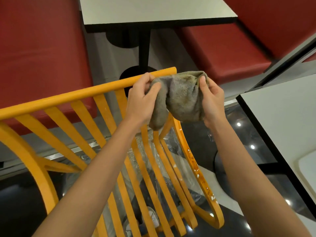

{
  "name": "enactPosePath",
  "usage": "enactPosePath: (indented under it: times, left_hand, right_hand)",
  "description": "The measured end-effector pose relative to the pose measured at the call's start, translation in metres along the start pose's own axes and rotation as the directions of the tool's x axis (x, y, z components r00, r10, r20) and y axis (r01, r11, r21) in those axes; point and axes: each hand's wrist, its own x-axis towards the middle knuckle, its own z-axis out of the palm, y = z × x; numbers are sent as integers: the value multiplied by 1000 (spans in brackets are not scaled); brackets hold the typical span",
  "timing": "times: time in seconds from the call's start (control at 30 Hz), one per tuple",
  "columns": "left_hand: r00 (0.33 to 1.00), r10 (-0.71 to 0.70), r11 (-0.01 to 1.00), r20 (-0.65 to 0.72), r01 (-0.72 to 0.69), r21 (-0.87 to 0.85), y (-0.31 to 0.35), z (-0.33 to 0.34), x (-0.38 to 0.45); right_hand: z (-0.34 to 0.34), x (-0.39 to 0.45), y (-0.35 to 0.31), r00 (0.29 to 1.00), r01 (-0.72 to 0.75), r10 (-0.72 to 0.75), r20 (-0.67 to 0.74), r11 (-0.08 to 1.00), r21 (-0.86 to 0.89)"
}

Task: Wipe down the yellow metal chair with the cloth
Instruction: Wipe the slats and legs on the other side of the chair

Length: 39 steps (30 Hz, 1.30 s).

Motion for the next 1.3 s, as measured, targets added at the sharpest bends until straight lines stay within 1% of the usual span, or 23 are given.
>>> enactPosePath:
  times: [0.07,0.1,0.13,0.17,0.23,0.27,0.3,0.33,0.47,0.57,0.63,0.67,0.7,0.73,0.77,0.83,0.87,0.93,1.0,1.07,1.17,1.23,1.3]
  left_hand:
    - [977,-206,973,54,211,-95,-2,-7,-17]
    - [942,-317,936,107,329,-121,-4,-10,-27]
    - [886,-427,884,179,451,-123,-8,-12,-37]
    - [814,-523,822,254,560,-102,-11,-13,-47]
    - [669,-637,712,382,701,-42,-20,-15,-65]
    - [612,-662,675,433,738,-11,-24,-15,-72]
    - [571,-671,655,473,756,16,-26,-15,-78]
    - [546,-674,644,498,764,34,-30,-15,-83]
    - [526,-668,636,527,771,36,-36,-18,-98]
    - [522,-684,590,509,807,-34,-38,-25,-107]
    - [496,-740,493,453,859,-136,-41,-29,-114]
    - [462,-778,418,426,886,-200,-44,-30,-117]
    - [420,-811,338,407,904,-260,-46,-31,-121]
    - [388,-831,277,400,910,-308,-46,-30,-125]
    - [372,-842,248,390,910,-333,-47,-28,-129]
    - [384,-852,262,355,901,-346,-51,-24,-138]
    - [413,-850,296,327,888,-351,-53,-22,-141]
    - [500,-823,389,270,842,-374,-56,-21,-146]
    - [579,-777,458,245,788,-411,-55,-21,-150]
    - [631,-733,489,254,749,-448,-51,-21,-155]
    - [687,-676,539,268,709,-455,-47,-20,-158]
    - [719,-640,594,271,686,-420,-45,-19,-159]
    - [771,-588,699,244,636,-328,-44,-20,-159]
  right_hand:
    - [-8,-15,5,998,-10,15,55,996,-87]
    - [-10,-21,8,996,-6,18,87,991,-135]
    - [-10,-27,12,992,-2,24,124,986,-169]
    - [-10,-32,15,986,0,30,162,983,-185]
    - [-7,-39,20,974,-8,51,219,982,-190]
    - [-5,-41,23,970,-16,62,236,981,-192]
    - [-3,-43,26,966,-24,73,248,981,-194]
    - [-1,-45,30,963,-39,90,255,980,-197]
    - [8,-54,55,957,-101,157,245,969,-226]
    - [6,-66,81,963,-150,211,168,936,-319]
    - [3,-91,96,962,-213,261,85,905,-368]
    - [3,-109,102,952,-275,305,28,892,-359]
    - [4,-129,106,927,-364,375,-25,879,-308]
    - [6,-149,111,885,-459,463,-44,856,-239]
    - [8,-164,113,835,-541,550,-2,820,-185]
    - [12,-183,117,736,-651,664,133,748,-128]
    - [15,-185,118,704,-684,687,179,724,-90]
    - [19,-183,119,677,-723,703,216,690,21]
    - [21,-180,121,690,-719,699,190,692,65]
    - [21,-178,121,700,-705,686,197,708,41]
    - [22,-176,115,709,-655,616,342,756,-4]
    - [22,-171,114,744,-591,513,429,804,64]
    - [21,-167,111,791,-535,417,447,826,176]
